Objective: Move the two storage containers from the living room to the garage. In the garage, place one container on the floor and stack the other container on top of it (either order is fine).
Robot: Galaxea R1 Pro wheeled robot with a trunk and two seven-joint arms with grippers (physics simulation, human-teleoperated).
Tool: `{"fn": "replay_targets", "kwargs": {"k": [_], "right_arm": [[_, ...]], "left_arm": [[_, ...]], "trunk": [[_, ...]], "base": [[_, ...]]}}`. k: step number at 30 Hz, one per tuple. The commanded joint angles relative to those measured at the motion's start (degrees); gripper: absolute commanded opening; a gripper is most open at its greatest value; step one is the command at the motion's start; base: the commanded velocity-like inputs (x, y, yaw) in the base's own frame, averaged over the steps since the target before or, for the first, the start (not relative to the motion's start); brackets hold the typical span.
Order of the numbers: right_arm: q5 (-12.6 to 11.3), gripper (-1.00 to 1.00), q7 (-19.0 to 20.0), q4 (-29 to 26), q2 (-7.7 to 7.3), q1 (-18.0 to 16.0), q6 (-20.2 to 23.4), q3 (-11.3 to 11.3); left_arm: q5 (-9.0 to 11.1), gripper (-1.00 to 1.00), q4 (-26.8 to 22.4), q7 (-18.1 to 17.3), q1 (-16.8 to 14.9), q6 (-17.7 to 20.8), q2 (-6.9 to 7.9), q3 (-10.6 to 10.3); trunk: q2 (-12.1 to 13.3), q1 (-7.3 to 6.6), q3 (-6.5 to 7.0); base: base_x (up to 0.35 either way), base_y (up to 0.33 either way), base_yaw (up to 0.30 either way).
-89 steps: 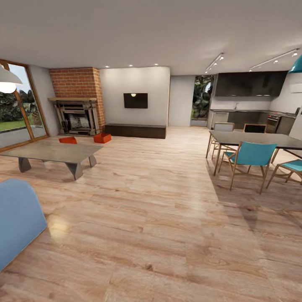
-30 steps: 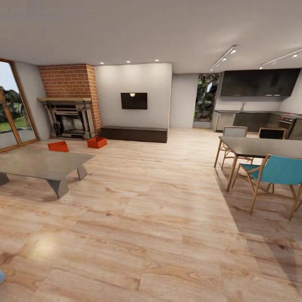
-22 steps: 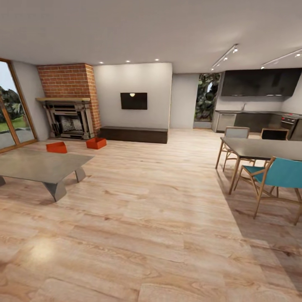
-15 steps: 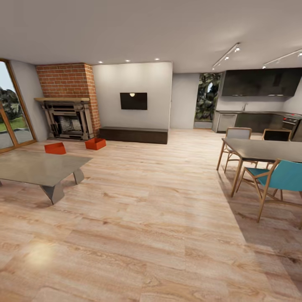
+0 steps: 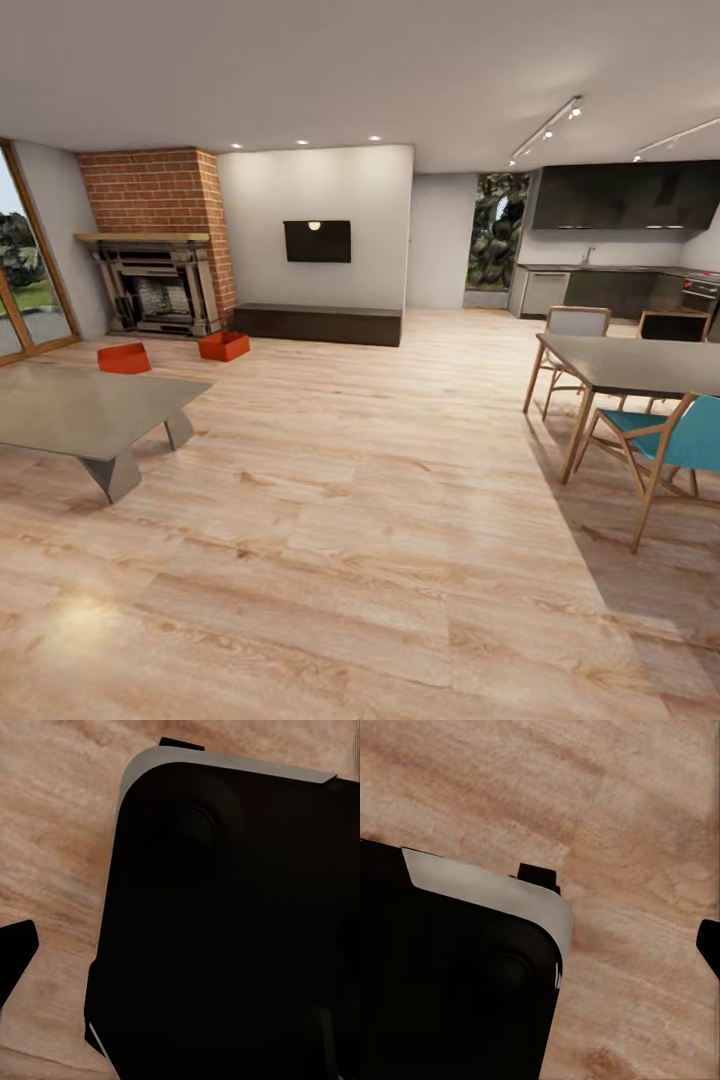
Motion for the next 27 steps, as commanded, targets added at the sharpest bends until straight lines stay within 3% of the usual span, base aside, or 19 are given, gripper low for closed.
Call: {"fn": "replay_targets", "kwargs": {"k": [1, 27], "right_arm": [[-0.60, 1.00, 0.21, 0.16, 0.03, -0.06, -0.30, 0.48], [-0.60, 1.00, 0.20, 0.16, 0.03, -0.06, -0.32, 0.48]], "left_arm": [[0.31, 1.00, -0.07, 0.08, 0.02, -0.04, -0.01, 0.02], [0.22, 1.00, -0.07, 0.08, 0.01, -0.07, -0.01, 0.19]], "trunk": [[-0.02, 0.03, -0.05], [-0.02, 0.03, -0.05]], "base": [[0.322, 0.000, 0.000], [0.322, 0.000, 0.000]]}}
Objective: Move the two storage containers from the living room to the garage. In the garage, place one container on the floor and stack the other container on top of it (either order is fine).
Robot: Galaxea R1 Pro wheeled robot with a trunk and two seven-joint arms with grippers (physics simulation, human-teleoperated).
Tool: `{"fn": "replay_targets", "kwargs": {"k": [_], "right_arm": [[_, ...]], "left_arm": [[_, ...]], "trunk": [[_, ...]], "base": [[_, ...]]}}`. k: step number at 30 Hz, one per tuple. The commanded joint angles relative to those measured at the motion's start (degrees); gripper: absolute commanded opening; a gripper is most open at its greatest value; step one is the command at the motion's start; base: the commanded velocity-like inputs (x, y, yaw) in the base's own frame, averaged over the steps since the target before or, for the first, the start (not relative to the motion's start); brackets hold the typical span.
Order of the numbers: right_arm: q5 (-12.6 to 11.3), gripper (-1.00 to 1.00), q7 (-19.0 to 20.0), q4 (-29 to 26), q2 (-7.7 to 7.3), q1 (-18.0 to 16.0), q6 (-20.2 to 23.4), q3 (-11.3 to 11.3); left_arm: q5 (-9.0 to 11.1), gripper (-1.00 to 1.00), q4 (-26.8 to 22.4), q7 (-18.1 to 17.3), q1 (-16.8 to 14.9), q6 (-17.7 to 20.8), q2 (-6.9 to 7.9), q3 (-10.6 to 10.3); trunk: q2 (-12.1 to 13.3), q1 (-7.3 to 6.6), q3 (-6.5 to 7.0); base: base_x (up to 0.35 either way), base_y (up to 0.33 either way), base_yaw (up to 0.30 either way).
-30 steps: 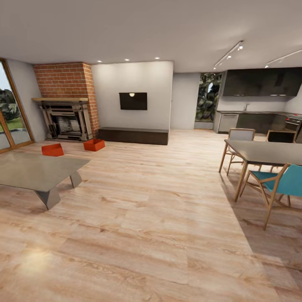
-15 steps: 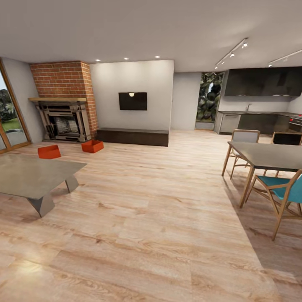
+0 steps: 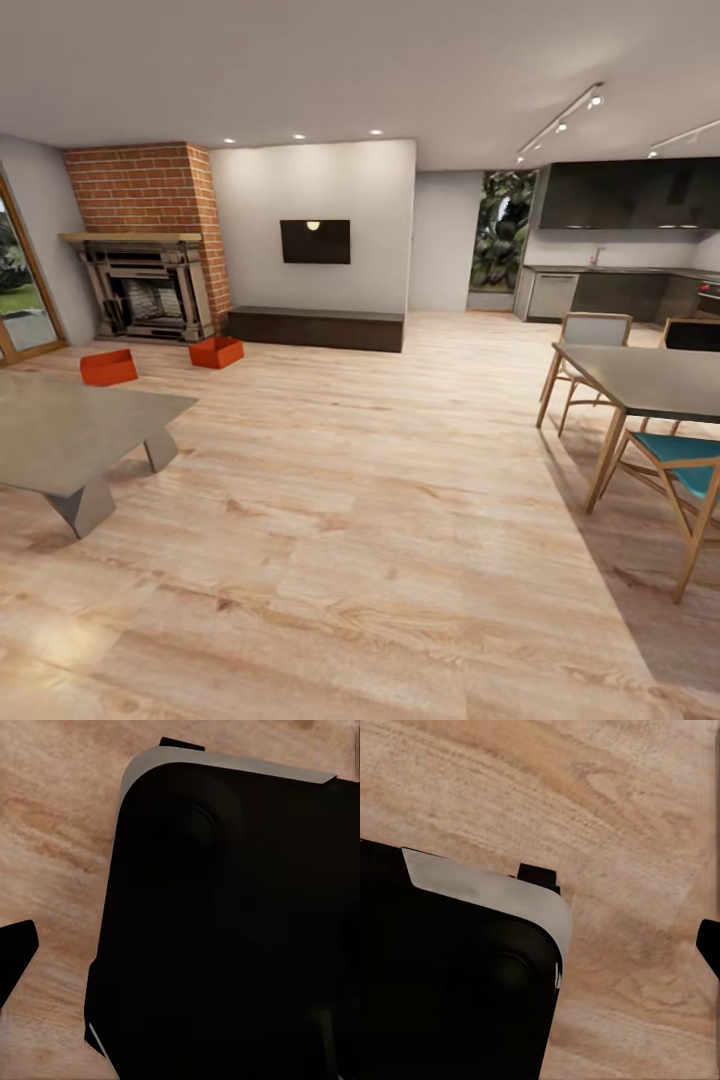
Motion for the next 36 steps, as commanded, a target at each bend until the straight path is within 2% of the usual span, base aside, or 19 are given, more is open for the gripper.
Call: {"fn": "replay_targets", "kwargs": {"k": [1, 36], "right_arm": [[-0.60, 1.00, 0.20, 0.16, 0.03, -0.06, -0.30, 0.48], [-0.60, 1.00, 0.20, 0.16, 0.03, -0.06, -0.30, 0.48]], "left_arm": [[0.31, 1.00, -0.07, 0.08, 0.02, -0.07, -0.01, 0.04], [0.25, 1.00, -0.07, 0.02, 0.02, -0.01, -0.01, -0.10]], "trunk": [[-0.02, 0.03, -0.05], [-0.02, 0.03, -0.05]], "base": [[0.322, 0.000, 0.000], [0.322, 0.000, 0.000]]}}
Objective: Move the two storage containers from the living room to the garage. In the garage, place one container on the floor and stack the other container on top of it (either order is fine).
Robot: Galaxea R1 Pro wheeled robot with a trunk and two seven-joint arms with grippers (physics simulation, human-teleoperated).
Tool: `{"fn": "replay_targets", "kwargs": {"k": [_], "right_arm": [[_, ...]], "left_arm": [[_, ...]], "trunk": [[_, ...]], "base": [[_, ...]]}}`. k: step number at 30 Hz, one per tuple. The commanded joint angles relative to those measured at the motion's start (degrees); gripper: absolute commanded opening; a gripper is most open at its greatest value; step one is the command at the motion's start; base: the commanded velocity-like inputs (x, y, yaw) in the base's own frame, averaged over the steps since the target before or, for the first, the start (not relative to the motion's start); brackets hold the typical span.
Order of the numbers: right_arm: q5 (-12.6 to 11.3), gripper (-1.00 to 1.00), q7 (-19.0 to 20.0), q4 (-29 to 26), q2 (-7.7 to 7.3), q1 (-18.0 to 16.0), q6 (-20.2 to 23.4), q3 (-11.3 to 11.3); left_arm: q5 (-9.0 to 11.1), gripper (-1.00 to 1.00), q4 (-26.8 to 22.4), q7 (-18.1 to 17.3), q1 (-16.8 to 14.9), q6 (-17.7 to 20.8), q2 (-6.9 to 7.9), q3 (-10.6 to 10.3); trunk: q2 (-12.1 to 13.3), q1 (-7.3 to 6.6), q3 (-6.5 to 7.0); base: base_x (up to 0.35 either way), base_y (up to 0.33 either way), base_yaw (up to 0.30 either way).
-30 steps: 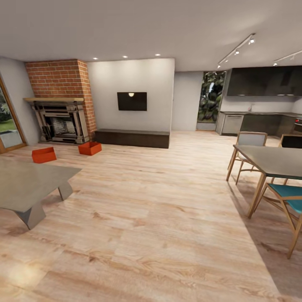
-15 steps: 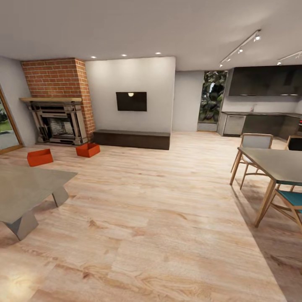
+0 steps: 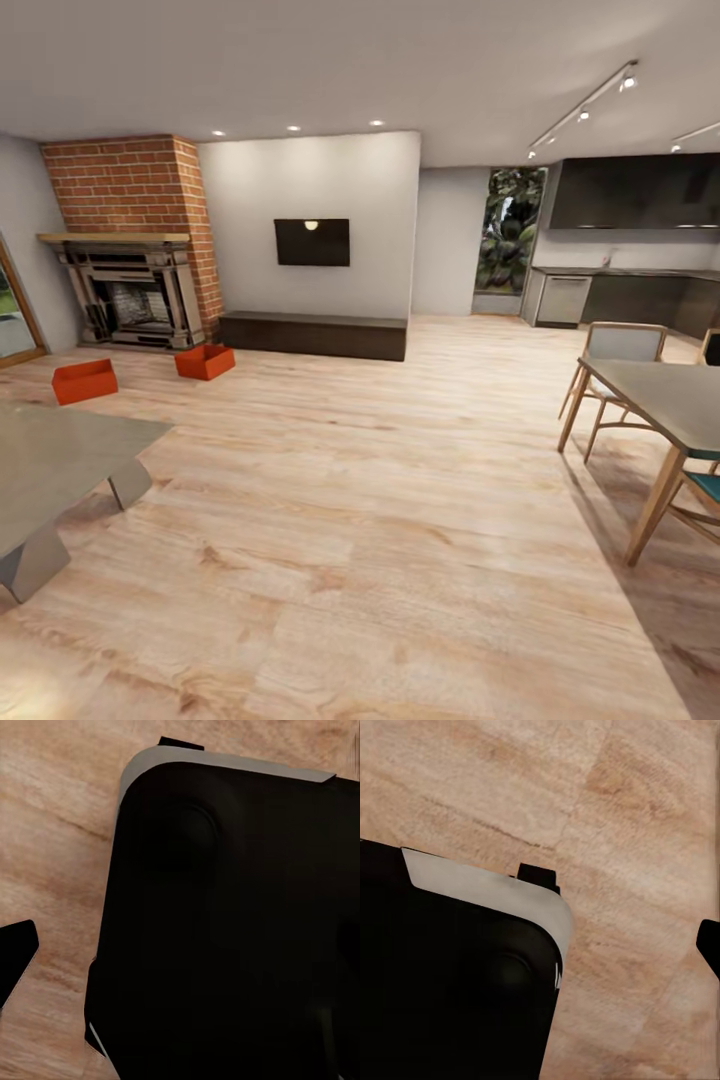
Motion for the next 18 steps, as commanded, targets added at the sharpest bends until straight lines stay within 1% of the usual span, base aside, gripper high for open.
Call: {"fn": "replay_targets", "kwargs": {"k": [1, 18], "right_arm": [[-0.60, 1.00, 0.20, 0.16, 0.03, -0.06, -0.30, 0.48], [-0.60, 1.00, 0.21, 0.16, 0.02, -0.06, -0.31, 0.48]], "left_arm": [[0.24, 1.00, -0.08, 0.07, 0.02, -0.08, -0.01, 0.01], [0.29, 1.00, -0.08, 0.05, -0.02, -0.05, -0.08, -0.01]], "trunk": [[-0.02, 0.03, -0.05], [-0.02, 0.03, -0.05]], "base": [[0.322, 0.000, 0.000], [0.322, 0.000, 0.000]]}}
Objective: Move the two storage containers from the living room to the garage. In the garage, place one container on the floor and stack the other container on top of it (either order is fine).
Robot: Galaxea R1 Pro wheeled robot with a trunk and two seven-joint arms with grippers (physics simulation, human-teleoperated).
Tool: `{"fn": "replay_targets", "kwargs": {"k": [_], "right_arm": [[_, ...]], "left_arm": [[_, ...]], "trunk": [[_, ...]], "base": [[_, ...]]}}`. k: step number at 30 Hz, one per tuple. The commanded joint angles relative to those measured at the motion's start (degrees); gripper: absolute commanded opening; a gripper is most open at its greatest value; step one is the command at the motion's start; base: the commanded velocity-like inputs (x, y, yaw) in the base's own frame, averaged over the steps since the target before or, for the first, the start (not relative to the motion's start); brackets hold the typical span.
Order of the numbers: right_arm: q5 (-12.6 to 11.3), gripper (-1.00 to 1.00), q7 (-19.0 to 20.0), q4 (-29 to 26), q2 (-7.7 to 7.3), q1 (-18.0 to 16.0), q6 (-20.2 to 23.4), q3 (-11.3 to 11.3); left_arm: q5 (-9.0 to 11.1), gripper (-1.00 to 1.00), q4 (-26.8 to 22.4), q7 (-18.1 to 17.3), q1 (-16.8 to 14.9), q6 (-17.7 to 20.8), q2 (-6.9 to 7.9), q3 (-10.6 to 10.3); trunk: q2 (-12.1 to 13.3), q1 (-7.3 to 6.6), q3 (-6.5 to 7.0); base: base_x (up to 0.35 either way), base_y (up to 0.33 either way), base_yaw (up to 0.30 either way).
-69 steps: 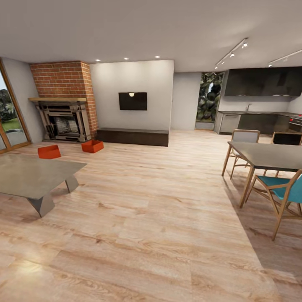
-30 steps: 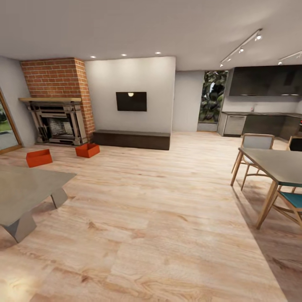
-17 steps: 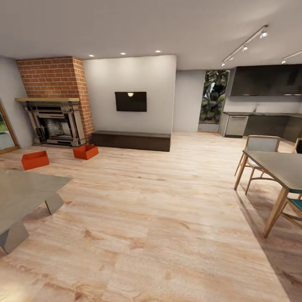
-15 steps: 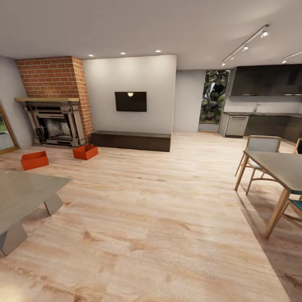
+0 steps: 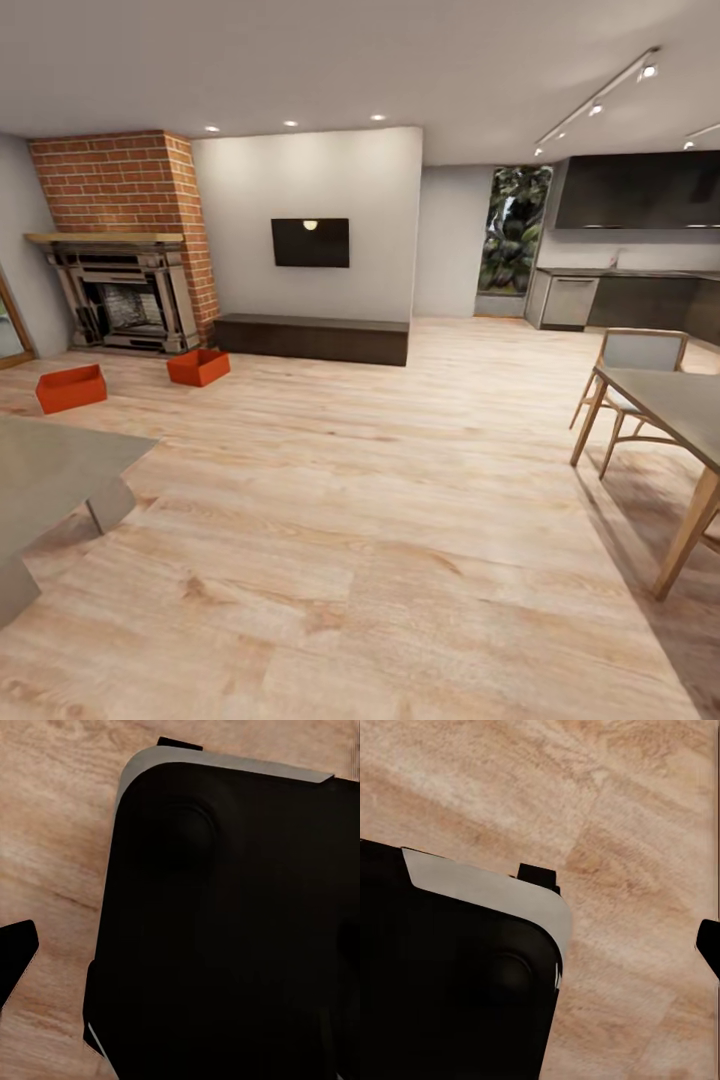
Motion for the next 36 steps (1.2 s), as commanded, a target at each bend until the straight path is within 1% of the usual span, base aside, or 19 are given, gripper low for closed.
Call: {"fn": "replay_targets", "kwargs": {"k": [1, 36], "right_arm": [[-0.60, 1.00, 0.18, 0.16, 0.03, -0.05, -0.31, 0.48], [-0.60, 1.00, 0.19, 0.16, 0.03, -0.05, -0.29, 0.48]], "left_arm": [[0.31, 1.00, -0.07, 0.07, 0.03, -0.05, -0.01, 0.02], [0.12, 1.00, -0.16, 0.07, 0.05, -0.13, -0.06, 0.05]], "trunk": [[-0.02, 0.03, -0.05], [-0.02, 0.03, -0.05]], "base": [[0.322, 0.000, 0.000], [0.322, 0.000, 0.000]]}}
